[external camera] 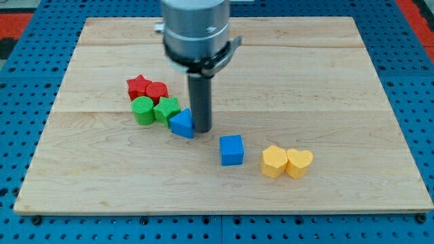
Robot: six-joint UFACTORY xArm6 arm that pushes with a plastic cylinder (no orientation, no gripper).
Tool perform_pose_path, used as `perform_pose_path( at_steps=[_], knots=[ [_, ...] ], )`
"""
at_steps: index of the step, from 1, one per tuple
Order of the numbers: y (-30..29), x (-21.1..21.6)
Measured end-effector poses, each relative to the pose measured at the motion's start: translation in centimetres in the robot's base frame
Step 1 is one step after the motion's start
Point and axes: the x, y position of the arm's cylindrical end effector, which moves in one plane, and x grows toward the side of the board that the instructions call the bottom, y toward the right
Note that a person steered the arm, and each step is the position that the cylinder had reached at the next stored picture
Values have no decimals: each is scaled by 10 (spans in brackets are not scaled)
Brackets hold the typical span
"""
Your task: Push the blue triangle towards green circle
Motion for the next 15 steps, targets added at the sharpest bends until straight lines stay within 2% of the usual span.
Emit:
perform_pose_path(
  at_steps=[1,2,3,4,7,8,9,10,11,12,14,15],
  knots=[
    [-1,21],
    [-6,22],
    [37,4],
    [35,-27],
    [-15,29],
    [19,-11],
    [4,-22],
    [-58,-4],
    [-56,25],
    [4,52],
    [-106,30],
    [-107,44]
  ],
)
